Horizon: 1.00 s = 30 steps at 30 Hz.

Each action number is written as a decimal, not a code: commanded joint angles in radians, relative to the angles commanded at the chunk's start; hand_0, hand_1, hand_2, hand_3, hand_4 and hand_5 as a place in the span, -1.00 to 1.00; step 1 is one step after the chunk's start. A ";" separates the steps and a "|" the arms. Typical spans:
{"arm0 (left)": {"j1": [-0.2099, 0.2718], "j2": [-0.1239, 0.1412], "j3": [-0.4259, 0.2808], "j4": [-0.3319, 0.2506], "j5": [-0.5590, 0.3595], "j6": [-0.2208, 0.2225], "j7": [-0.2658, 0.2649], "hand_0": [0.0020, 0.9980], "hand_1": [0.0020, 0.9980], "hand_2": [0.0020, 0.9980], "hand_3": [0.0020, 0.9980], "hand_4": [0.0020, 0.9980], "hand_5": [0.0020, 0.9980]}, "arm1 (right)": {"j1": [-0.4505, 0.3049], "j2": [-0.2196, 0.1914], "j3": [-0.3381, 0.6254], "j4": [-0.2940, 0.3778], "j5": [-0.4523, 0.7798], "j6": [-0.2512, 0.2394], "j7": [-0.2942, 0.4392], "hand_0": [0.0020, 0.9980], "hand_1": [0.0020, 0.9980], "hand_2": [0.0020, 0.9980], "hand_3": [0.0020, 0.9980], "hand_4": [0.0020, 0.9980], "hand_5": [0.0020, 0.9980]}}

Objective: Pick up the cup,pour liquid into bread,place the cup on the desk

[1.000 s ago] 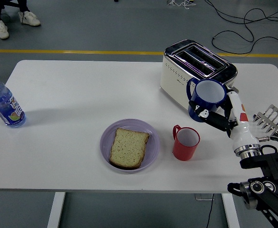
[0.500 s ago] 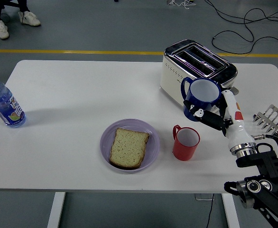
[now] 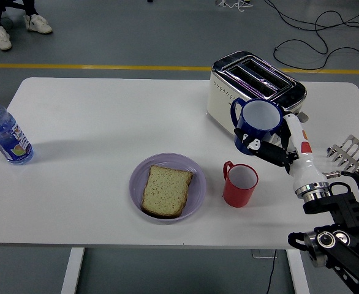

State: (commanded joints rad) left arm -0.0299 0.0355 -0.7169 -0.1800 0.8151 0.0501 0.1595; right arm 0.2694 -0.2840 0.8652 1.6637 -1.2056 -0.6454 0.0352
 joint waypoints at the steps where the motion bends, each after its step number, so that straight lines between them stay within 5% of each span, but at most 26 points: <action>1: -0.001 0.000 0.001 0.000 -0.002 0.000 0.000 0.32 0.41 0.45 0.25 -0.24 0.86 | 0.004 -0.001 -0.001 -0.001 -0.004 0.000 -0.004 -0.25 -0.19 0.09 0.12 0.37 -1.00; 14: 0.002 -0.001 -0.003 0.000 -0.005 0.000 0.000 0.32 0.41 0.45 0.25 -0.24 0.85 | 0.111 -0.043 -0.079 -0.058 -0.125 0.013 -0.101 -0.24 -0.20 0.09 0.12 0.38 -1.00; 24: 0.019 -0.006 -0.018 0.000 -0.029 0.001 -0.002 0.32 0.41 0.45 0.25 -0.24 0.86 | 0.331 -0.027 -0.299 -0.238 -0.441 0.155 -0.215 -0.21 -0.20 0.09 0.12 0.37 -1.00; 30: 0.019 -0.006 -0.013 0.000 -0.037 0.002 -0.002 0.32 0.41 0.45 0.26 -0.24 0.86 | 0.422 -0.023 -0.427 -0.270 -0.574 0.182 -0.224 -0.19 -0.20 0.09 0.12 0.36 -1.00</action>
State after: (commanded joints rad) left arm -0.0112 0.0293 -0.7298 -0.1800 0.7784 0.0519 0.1578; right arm 0.6915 -0.3067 0.4384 1.3936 -1.7794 -0.4635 -0.1891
